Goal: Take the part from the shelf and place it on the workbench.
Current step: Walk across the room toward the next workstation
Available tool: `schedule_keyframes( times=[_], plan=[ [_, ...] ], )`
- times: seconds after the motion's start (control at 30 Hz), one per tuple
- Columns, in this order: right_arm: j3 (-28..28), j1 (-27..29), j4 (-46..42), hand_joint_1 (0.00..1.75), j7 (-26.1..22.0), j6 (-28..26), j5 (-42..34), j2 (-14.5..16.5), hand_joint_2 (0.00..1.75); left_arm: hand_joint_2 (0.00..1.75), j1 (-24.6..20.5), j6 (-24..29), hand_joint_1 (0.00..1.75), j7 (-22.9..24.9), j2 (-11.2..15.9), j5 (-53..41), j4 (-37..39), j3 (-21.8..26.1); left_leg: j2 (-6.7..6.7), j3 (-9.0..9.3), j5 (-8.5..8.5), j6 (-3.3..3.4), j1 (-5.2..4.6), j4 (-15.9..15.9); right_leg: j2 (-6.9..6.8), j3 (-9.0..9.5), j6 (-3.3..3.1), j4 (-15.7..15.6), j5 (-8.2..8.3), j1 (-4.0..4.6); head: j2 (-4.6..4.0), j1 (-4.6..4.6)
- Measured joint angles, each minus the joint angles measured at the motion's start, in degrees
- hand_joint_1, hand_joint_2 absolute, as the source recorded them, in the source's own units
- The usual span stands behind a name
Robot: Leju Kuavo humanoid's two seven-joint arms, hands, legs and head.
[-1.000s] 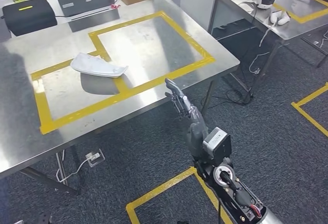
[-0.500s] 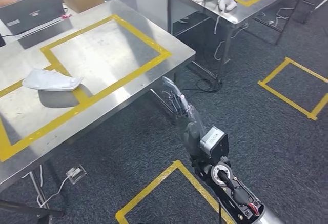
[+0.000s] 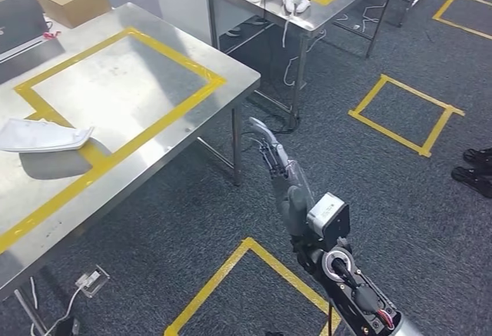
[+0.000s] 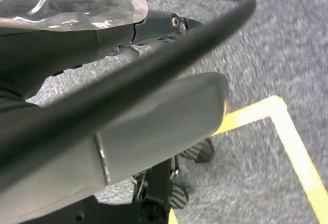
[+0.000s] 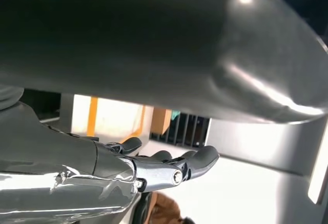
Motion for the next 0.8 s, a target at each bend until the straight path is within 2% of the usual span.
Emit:
schedule_keyframes(
  times=[0.03, 0.07, 0.13, 0.17, 0.2, 0.27, 0.3, 0.33, 0.4, 0.43, 0.47, 0.5, 0.53, 0.57, 0.63, 0.67, 0.7, 0.77, 0.8],
  plan=[
    [-0.03, 0.03, -0.01, 0.00, 0.01, 0.01, 0.00, -0.01, 0.00, 0.00, -0.02, -0.01, 0.00, 0.00, -0.05, 0.00, 0.00, 0.00, 0.68, 0.13, -0.10, -0.14, 0.05, 0.02, -0.35, 1.47, 0.11, -2.47, 1.54, -0.12, 0.00, 0.26],
    [-0.05, 0.01, -0.03, 0.00, 0.00, 0.01, 0.01, -0.01, 0.00, 0.00, -0.05, -0.07, 0.00, 0.01, -0.11, 0.01, 0.00, 0.00, 1.32, 0.35, -0.26, -0.37, 0.10, 0.06, -1.12, 3.85, 0.14, -6.78, 3.59, -0.19, 0.00, 0.52],
    [-0.08, -0.10, -0.06, 0.00, -0.03, 0.15, 0.03, -0.01, 0.00, 0.00, -0.06, -0.32, 0.00, 0.11, -0.15, 0.03, 0.00, 0.00, 2.46, 0.71, -0.59, -0.92, -0.08, 0.19, -3.35, 8.11, -0.28, -14.51, 5.93, 0.19, 0.00, 1.06],
    [-0.09, -0.12, -0.06, 0.00, -0.05, 0.31, 0.05, -0.01, 0.00, 0.00, -0.07, -0.52, 0.00, 0.22, -0.14, 0.04, 0.00, 0.00, 3.00, 0.81, -0.68, -1.21, -0.24, 0.27, -3.95, 9.10, -0.69, -16.37, 6.19, 0.41, 0.00, 1.14],
    [-0.11, -0.11, -0.06, 0.00, -0.07, 0.48, 0.07, -0.01, 0.00, 0.00, -0.12, -0.68, 0.00, 0.36, -0.13, 0.06, 0.00, 0.00, 3.55, 0.86, -0.68, -1.47, -0.38, 0.27, -3.95, 9.26, -1.16, -16.78, 5.98, 0.68, 0.00, 1.07],
    [-0.14, -0.08, -0.10, 0.00, -0.10, 0.70, 0.09, -0.01, 0.00, 0.00, -0.35, -0.91, 0.00, 0.57, -0.15, 0.11, 0.00, 0.00, 4.35, 1.02, -0.84, -2.07, -0.30, 0.31, -2.58, 9.16, -2.10, -16.97, 6.30, 0.66, 0.00, 0.78],
    [-0.15, -0.12, -0.13, 0.00, -0.15, 0.73, 0.09, 0.00, 0.00, 0.00, -0.46, -0.94, 0.00, 0.63, -0.16, 0.14, 0.00, 0.00, 3.60, 0.81, -1.49, -2.34, -0.17, 0.97, -1.96, 9.15, -2.52, -17.16, 6.49, 0.58, 0.00, 0.59],
    [-0.15, -0.20, -0.16, 0.00, -0.17, 0.75, 0.10, 0.02, 0.00, 0.00, -0.52, -0.97, 0.00, 0.68, -0.16, 0.15, 0.00, 0.00, 2.24, 0.00, -2.79, -2.55, -0.05, 2.85, -1.36, 9.16, -2.92, -17.38, 6.72, 0.44, 0.00, 0.35],
    [-0.15, -0.29, -0.17, 0.00, -0.21, 0.78, 0.11, 0.04, 0.00, 0.00, -0.45, -1.01, 0.00, 0.72, -0.14, 0.16, 0.00, 0.00, -1.09, -3.58, -6.57, -2.72, 0.05, 10.22, -0.19, 9.02, -3.44, -17.57, 7.02, 0.37, 0.00, -0.55],
    [-0.14, -0.25, -0.15, 0.00, -0.17, 0.79, 0.11, 0.05, 0.00, 0.00, -0.33, -1.03, 0.00, 0.74, -0.14, 0.16, 0.00, 0.00, -1.90, -5.80, -8.15, -2.72, 0.03, 14.45, 0.49, 8.89, -3.59, -17.56, 7.11, 0.42, 0.00, -0.94],
    [-0.14, -0.18, -0.11, 0.00, -0.17, 0.79, 0.11, 0.05, 0.00, 0.00, -0.19, -1.03, 0.00, 0.77, -0.14, 0.17, 0.00, 0.00, -2.25, -7.50, -8.78, -2.69, -0.01, 17.41, 1.26, 8.82, -3.67, -17.56, 7.18, 0.51, 0.00, -1.27],
    [-0.14, -0.13, -0.07, 0.00, -0.17, 0.79, 0.11, 0.05, 0.00, 0.00, -0.08, -1.03, 0.00, 0.79, -0.15, 0.17, 0.00, 0.00, -2.42, -8.27, -8.27, -2.57, -0.06, 18.29, 2.08, 8.79, -3.72, -17.55, 7.24, 0.59, 0.00, -1.49],
    [-0.14, -0.09, -0.05, 0.00, -0.17, 0.79, 0.11, 0.05, 0.00, 0.00, -0.03, -1.03, 0.00, 0.80, -0.15, 0.17, 0.00, 0.00, -2.62, -7.85, -6.62, -2.36, -0.11, 16.69, 2.90, 8.80, -3.73, -17.53, 7.29, 0.66, 0.00, -1.70],
    [-0.14, -0.10, -0.04, 0.00, -0.19, 0.79, 0.11, 0.05, 0.00, 0.00, -0.03, -1.04, 0.00, 0.82, -0.13, 0.17, 0.00, 0.00, -3.16, -6.41, -4.27, -2.03, -0.18, 13.08, 3.71, 8.85, -3.70, -17.52, 7.33, 0.70, 0.00, -1.93],
    [-0.15, -0.14, -0.04, 0.00, -0.23, 0.80, 0.06, 0.05, 0.00, 0.00, -0.03, -1.19, 0.00, 0.91, 0.07, 0.17, 0.01, 0.00, -5.64, -2.90, -0.41, -1.32, -0.24, 4.70, 5.14, 8.72, -3.52, -17.38, 7.39, 0.80, 0.00, -2.32],
    [-0.16, -0.14, -0.04, 0.00, -0.28, 0.83, 0.03, 0.05, 0.00, 0.00, -0.06, -1.29, 0.00, 0.98, 0.16, 0.18, 0.01, 0.00, -6.50, -1.80, 0.42, -1.15, -0.29, 2.08, 5.79, 8.55, -3.35, -17.29, 7.42, 0.84, 0.00, -2.38],
    [-0.18, -0.13, -0.04, 0.00, -0.31, 0.84, -0.01, 0.05, 0.00, 0.00, -0.10, -1.38, 0.00, 1.05, 0.24, 0.18, 0.01, 0.00, -6.88, -1.30, 0.57, -1.06, -0.36, 0.86, 6.40, 8.35, -3.09, -17.25, 7.47, 0.82, 0.00, -2.35],
    [-0.24, -0.07, -0.04, 0.00, -0.35, 0.87, -0.04, 0.05, 0.00, 0.00, -0.33, -1.49, 0.00, 1.13, 0.19, 0.18, 0.00, 0.00, -5.56, -1.05, 0.62, -0.87, -0.30, 0.35, 7.37, 7.93, -2.45, -17.25, 7.56, 0.73, 0.00, -2.29],
    [-0.34, -0.06, -0.05, 0.00, -0.37, 0.86, -0.07, 0.05, 0.00, 0.00, -0.42, -1.52, 0.00, 1.17, 0.17, 0.18, 0.00, 0.01, -4.86, -0.89, 0.72, -0.65, -0.18, 0.11, 6.64, 7.55, -2.08, -16.73, 7.15, 0.79, 0.00, -2.22]
  ],
)
